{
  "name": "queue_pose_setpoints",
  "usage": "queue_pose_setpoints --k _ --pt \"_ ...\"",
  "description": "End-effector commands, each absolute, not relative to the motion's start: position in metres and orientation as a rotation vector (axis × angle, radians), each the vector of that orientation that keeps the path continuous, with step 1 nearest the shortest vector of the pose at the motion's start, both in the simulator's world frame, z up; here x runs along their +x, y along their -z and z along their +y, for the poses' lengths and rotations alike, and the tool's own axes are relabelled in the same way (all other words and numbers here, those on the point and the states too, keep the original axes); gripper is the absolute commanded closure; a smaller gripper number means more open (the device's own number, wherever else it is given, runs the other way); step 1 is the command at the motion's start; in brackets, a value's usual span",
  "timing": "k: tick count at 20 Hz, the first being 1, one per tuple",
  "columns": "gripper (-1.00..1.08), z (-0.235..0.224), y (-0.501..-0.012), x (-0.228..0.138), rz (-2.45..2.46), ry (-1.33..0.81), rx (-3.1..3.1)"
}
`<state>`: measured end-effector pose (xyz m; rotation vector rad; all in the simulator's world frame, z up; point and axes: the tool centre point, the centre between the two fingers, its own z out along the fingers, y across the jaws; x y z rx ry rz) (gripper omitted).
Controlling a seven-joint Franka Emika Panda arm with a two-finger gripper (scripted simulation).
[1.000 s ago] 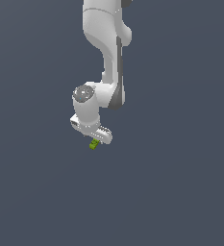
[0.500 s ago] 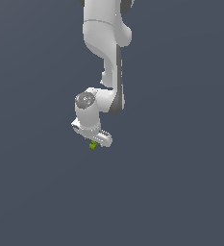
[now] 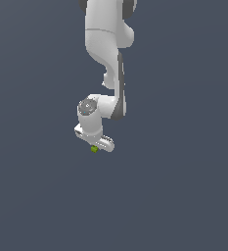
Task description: Pick up the object and move it to a goal position.
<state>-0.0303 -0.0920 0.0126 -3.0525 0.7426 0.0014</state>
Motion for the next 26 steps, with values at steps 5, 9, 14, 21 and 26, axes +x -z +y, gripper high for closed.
queue_pose_setpoints --k 5,9,14,21,26 --pt "1.08 -0.092 -0.012 -0.030 0.743 0.000 -3.053" --pt "1.08 -0.092 -0.013 -0.030 0.743 0.000 -3.053" --pt "1.08 -0.093 -0.022 -0.026 0.743 0.000 -3.053" --pt "1.08 -0.096 -0.057 -0.010 0.743 0.000 -3.053" --pt "1.08 -0.099 -0.096 0.007 0.744 0.000 -3.053"
